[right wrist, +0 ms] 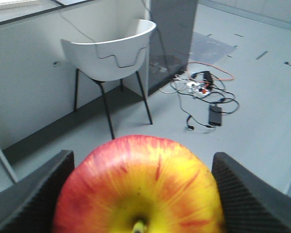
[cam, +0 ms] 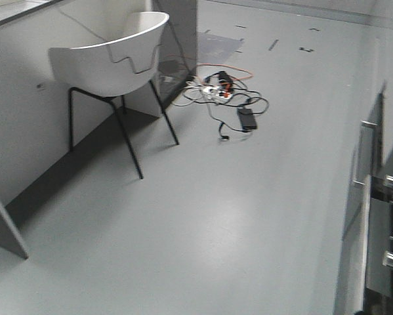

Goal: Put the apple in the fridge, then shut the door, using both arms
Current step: 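Turn the base away from the counter, holding the apple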

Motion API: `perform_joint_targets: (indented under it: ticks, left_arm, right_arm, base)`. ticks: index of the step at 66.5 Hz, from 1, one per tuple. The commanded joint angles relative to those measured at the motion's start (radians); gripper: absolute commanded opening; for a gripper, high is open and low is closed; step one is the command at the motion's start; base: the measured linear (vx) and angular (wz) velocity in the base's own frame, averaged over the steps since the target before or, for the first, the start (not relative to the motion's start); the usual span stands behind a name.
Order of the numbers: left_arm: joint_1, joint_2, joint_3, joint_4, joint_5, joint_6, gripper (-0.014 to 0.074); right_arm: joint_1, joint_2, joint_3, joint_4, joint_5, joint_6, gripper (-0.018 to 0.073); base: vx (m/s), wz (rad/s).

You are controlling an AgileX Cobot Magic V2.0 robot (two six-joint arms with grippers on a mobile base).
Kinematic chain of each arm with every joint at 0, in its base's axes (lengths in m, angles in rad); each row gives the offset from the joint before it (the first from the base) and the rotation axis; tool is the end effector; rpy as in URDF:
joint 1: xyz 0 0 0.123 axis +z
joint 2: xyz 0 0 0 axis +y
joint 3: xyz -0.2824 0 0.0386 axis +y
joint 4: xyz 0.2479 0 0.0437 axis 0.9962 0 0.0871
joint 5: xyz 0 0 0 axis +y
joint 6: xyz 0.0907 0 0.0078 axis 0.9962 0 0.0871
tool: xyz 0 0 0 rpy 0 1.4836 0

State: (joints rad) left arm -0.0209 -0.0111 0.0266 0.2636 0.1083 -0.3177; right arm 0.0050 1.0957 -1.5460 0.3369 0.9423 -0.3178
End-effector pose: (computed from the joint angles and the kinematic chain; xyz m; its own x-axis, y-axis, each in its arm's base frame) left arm 0.0567 0.0014 0.1952 -0.0324 -0.0549 -0.9980 -0.0091 0.9985 -0.0546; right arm 0.1907 0.0253 0.5066 -0.3368 -0.1120 -0.9349 -0.2939 0.9558 -0.0086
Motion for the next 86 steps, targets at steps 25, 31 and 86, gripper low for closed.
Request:
perform_joint_targets:
  ticks: [25,31,86]
  left_arm:
    - [0.0,-0.006,0.015,-0.002,-0.064,-0.001,-0.0008]
    - [0.0,-0.006,0.015,-0.002,-0.064,-0.001,-0.0008]
    - [0.0,-0.006,0.015,-0.002,-0.064,-0.001,-0.0008]
  right_arm:
    - [-0.004,-0.017,-0.03,0.018,-0.079,-0.009,0.015]
    - [-0.004,-0.017,-0.03,0.018,-0.079,-0.009,0.015]
    - [-0.004,-0.017,-0.03,0.018,-0.079,-0.009,0.015]
  base:
    - [0.02,0.46]
    - [0.02,0.42]
    - [0.01,0.3]
